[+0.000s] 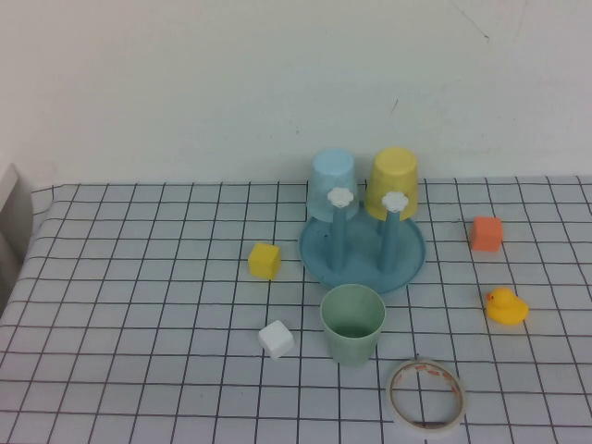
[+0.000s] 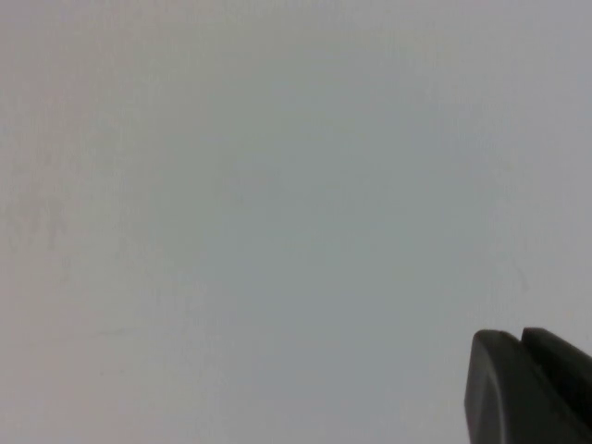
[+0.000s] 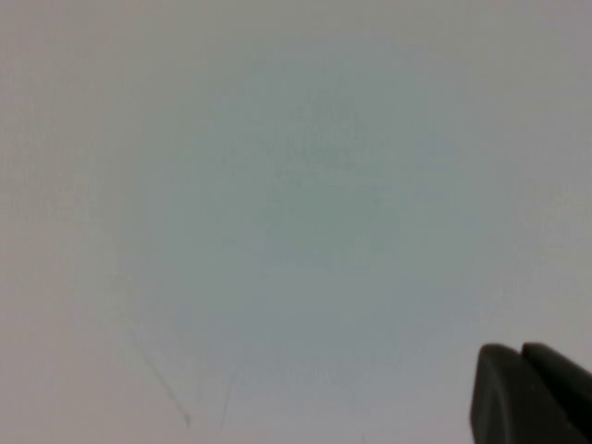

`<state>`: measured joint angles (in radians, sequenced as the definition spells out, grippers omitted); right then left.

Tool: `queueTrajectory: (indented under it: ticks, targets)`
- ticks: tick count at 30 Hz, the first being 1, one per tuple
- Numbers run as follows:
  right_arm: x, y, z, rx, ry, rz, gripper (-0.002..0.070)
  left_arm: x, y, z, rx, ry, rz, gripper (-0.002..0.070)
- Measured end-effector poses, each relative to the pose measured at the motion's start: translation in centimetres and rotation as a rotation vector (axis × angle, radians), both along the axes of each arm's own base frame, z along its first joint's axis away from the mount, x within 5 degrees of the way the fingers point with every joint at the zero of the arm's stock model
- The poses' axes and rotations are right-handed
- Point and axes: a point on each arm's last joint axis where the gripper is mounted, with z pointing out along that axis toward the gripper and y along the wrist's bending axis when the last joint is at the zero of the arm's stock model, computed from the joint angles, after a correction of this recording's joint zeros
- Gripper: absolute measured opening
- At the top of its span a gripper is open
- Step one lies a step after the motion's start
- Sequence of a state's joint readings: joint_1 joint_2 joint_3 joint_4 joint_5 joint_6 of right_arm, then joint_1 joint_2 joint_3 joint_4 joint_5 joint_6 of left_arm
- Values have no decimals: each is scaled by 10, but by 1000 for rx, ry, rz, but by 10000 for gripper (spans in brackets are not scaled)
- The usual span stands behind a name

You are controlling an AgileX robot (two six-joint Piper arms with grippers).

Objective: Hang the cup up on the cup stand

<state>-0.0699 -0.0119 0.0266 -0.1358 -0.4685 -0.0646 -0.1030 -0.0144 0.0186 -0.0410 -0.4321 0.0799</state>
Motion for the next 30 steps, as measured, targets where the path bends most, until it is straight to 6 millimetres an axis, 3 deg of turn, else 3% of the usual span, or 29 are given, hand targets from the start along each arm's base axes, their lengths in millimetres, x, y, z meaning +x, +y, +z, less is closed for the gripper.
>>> queueTrajectory:
  ticks: [4, 12, 14, 15, 17, 20, 23, 26, 30]
  targets:
    - [-6, 2, 10, 2, -135, 24, -1, -3, 1, 5, -9, -68, 2, -1]
    - [-8, -2, 13, 36, -170, 0, -1, -7, 4, 15, -25, -143, 30, -1]
    - [-9, -4, 19, 39, -158, -35, -1, -9, 5, 28, -11, -113, 50, -1]
    - [-12, -6, 34, 43, -133, -60, -1, -15, 6, 50, 2, -98, 59, -1]
    - [-16, -7, 52, 50, -87, -67, -1, -24, 6, 71, 16, -96, 58, -1]
    - [-21, -4, 79, -3, 46, -67, -1, -34, 5, 100, 81, -93, 71, -1]
    - [-13, -1, 99, -96, 232, -65, -1, -23, 1, 111, 149, 24, 55, -1]
    - [9, 1, 97, -153, 501, -31, -1, 0, -5, 97, 197, 226, 9, -1]
    - [37, 3, 75, -142, 853, 53, -1, 25, -12, 67, 143, 511, -84, -1]
